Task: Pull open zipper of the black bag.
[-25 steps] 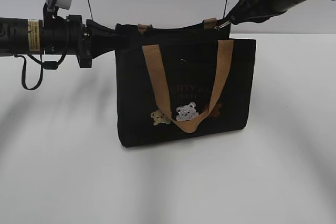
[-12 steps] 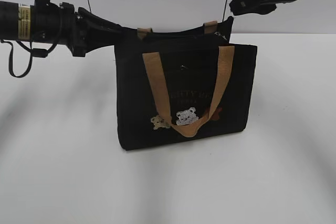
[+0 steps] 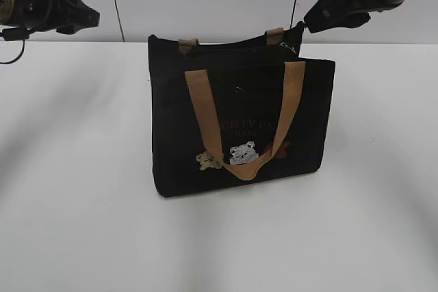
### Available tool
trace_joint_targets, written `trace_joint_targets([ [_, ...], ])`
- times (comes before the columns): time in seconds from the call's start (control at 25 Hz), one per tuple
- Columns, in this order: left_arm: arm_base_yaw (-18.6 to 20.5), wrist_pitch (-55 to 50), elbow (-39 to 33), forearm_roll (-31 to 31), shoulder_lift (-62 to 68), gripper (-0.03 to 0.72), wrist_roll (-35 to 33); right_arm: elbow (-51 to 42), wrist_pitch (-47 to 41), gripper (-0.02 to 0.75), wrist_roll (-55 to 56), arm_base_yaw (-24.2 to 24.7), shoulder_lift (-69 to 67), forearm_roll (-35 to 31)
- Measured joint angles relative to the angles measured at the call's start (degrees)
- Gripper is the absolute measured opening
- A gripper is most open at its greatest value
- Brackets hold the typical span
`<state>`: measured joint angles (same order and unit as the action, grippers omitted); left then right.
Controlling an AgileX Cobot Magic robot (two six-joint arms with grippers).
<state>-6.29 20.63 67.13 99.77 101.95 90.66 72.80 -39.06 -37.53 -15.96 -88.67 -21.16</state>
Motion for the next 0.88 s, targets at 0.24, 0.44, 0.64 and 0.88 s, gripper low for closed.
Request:
trace_joint_targets([
  [0.24, -0.07, -13.61, 0.0, 0.0, 0.0, 0.414, 16.22, 0.0, -4.41, 0.306, 3.69, 0.07, 0.51, 1.58],
  [0.44, -0.07, -10.85, 0.0, 0.0, 0.0, 0.456, 17.97, 0.59, -7.74, 0.306, 13.1, 0.68, 2.71, 7.75],
  [0.64, -0.15, -7.73, 0.0, 0.0, -0.15, 0.463, 19.1, 1.24, -13.88, 0.306, 22.26, 5.72, 2.97, 9.79],
  [0.88, -0.15, -6.21, 0.0, 0.0, -0.73, 0.465, 19.49, 1.24, -17.09, 0.305, 25.38, 10.91, 2.97, 10.44],
])
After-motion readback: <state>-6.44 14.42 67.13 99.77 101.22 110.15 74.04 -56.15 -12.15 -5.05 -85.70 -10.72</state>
